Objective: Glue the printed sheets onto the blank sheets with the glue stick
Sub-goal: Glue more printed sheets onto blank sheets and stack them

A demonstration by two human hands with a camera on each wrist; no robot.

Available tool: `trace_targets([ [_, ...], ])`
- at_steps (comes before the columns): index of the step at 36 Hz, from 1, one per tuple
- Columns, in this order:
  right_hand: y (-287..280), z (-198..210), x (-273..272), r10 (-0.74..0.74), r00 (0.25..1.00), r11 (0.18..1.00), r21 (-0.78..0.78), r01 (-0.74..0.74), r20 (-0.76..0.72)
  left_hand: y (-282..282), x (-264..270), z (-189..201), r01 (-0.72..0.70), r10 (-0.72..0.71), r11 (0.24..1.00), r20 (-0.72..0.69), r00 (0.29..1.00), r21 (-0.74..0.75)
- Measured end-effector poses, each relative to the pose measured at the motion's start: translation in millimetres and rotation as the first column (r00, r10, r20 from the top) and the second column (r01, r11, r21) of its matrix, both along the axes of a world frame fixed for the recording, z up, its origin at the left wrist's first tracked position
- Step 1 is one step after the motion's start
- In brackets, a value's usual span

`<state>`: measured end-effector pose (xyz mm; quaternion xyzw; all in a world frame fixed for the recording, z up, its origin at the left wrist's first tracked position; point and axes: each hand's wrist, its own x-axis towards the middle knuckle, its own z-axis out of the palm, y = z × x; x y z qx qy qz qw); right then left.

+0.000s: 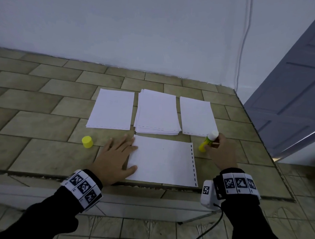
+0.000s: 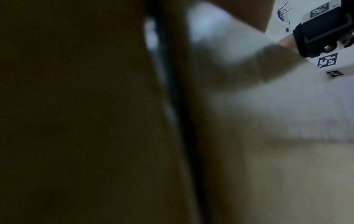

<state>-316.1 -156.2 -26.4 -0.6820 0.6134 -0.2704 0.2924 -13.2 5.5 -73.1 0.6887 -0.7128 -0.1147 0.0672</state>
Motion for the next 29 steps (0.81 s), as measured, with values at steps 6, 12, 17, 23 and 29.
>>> trace_targets([
  [6,1.1,1.2,2.2,0.072,0.997,0.997,0.024,-0.073,0.008,-3.0,-2.8,-1.6,-0.041,0.04,0.998,-0.023,0.999,-0.04],
  [12,6.5,1.7,15.5,0.245,0.967,0.967,-0.048,-0.248,-0.062,-10.2,-4.1,-11.8,-0.079,0.081,0.993,0.012,0.997,-0.085],
  [17,13.4,11.4,38.7,0.31,0.951,0.949,-0.061,-0.308,0.009,-8.9,-6.4,-14.3,-0.084,0.083,0.991,-0.011,0.996,-0.1],
  [23,12.4,18.4,76.7,0.315,0.942,0.948,-0.094,-0.306,0.113,-8.8,-5.6,-16.2,-0.07,0.068,0.993,-0.024,0.997,-0.09],
  [29,17.9,19.8,121.8,0.422,0.892,0.906,-0.109,-0.409,0.163,-8.5,-6.0,-17.0,-0.065,0.058,0.992,-0.063,0.996,-0.107],
])
